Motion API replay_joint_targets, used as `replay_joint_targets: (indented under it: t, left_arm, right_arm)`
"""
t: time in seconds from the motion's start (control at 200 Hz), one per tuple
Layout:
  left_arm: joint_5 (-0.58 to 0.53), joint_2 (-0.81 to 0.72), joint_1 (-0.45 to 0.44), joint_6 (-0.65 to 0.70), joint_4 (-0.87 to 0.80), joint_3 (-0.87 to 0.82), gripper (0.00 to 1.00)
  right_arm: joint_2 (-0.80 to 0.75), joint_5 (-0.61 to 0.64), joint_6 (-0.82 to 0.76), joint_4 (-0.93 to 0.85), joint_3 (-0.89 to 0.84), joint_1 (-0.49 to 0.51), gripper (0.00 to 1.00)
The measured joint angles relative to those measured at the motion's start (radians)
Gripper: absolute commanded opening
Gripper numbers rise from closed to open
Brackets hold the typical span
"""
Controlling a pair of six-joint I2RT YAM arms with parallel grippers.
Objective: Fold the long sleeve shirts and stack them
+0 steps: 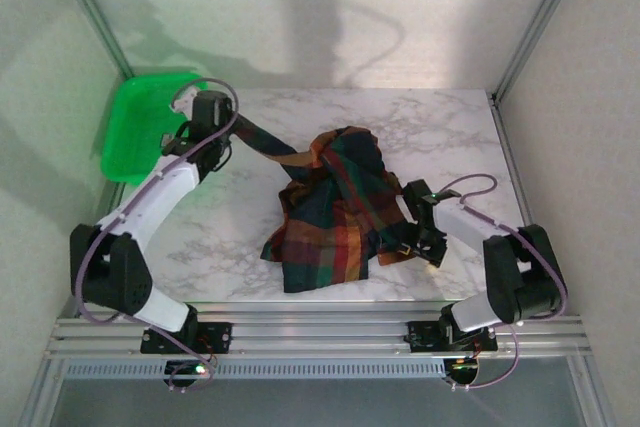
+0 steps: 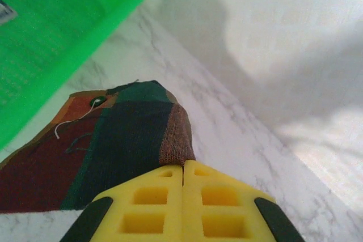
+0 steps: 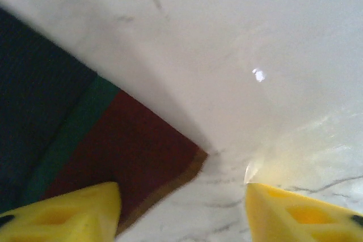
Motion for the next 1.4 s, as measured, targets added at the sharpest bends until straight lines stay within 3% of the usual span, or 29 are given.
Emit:
replay_joint_targets:
  t: [0.15,0.245,0.39,0.516,0.721,0.906,1.136,1.401]
  left_arm:
    - [-0.021,-0.101,0.042,0.007,-0.030,0.000,0.01]
    - [-0.019,-0.139,0.070,0.020,-0.055,0.015,0.01]
    - [-0.015,-0.138,0.100,0.066,-0.106,0.076,0.02]
    - [-0.002,-0.101,0.127,0.137,-0.167,0.236,0.02]
    - [0.045,-0.031,0.209,0.214,-0.216,0.581,0.03]
    - [0.119,0.056,0.283,0.259,-0.243,0.871,0.04]
    - [0.248,0.180,0.376,0.288,-0.257,1.153,0.07]
    - [0.379,0.159,0.455,0.290,-0.133,1.214,0.09]
  right_arm:
    - [0.074,0.043,0.067,0.016,0.066,0.005,0.21]
    - [0.153,0.074,0.077,0.011,0.146,0.006,0.00]
    - [0.177,0.107,0.068,0.027,0.220,-0.014,0.00]
    - [0.017,0.103,0.012,-0.030,0.304,-0.088,0.00]
    - [-0.138,0.037,-0.118,-0.114,0.896,-0.261,0.00]
    - [-0.151,-0.053,-0.164,-0.169,1.265,-0.293,0.00]
    - [-0.076,-0.174,-0.154,-0.185,1.465,-0.349,0.00]
    - [-0.116,-0.228,-0.154,-0.087,1.504,-0.374,0.00]
